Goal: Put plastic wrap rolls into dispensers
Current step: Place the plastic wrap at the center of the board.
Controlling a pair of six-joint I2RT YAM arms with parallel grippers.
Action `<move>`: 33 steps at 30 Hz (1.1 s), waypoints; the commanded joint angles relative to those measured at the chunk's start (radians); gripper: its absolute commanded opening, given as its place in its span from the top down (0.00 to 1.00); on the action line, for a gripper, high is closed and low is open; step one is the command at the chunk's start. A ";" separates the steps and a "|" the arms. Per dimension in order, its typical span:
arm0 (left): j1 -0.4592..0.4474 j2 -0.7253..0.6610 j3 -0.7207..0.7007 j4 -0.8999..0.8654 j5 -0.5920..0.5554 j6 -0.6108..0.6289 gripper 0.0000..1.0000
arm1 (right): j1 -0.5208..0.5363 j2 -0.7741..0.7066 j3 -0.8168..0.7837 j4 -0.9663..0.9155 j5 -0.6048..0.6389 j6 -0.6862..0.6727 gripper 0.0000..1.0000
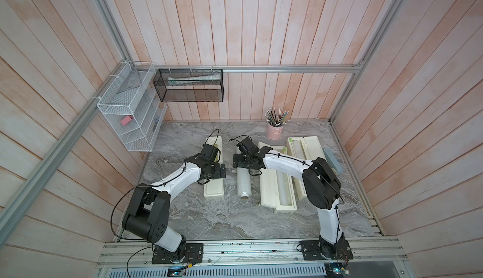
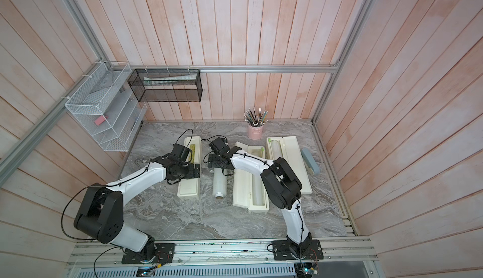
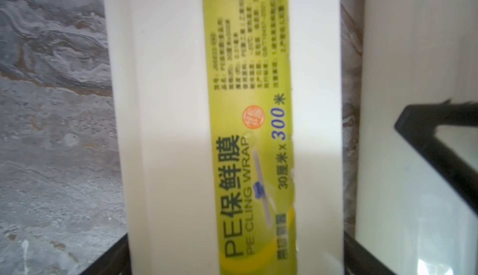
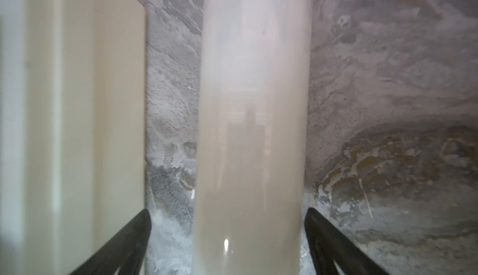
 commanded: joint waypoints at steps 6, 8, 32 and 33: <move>-0.095 0.029 0.003 -0.003 0.035 -0.139 0.04 | -0.006 -0.174 -0.043 0.032 -0.069 -0.042 0.05; -0.109 0.045 0.006 -0.007 0.043 -0.157 0.04 | -0.006 -0.193 -0.056 0.051 -0.102 -0.042 0.05; -0.155 -0.129 0.089 -0.162 -0.034 -0.129 0.00 | 0.074 -0.168 0.102 -0.206 0.018 0.023 0.03; -0.151 -0.148 0.073 -0.157 -0.038 -0.127 0.00 | 0.084 -0.169 0.101 -0.209 0.020 0.032 0.03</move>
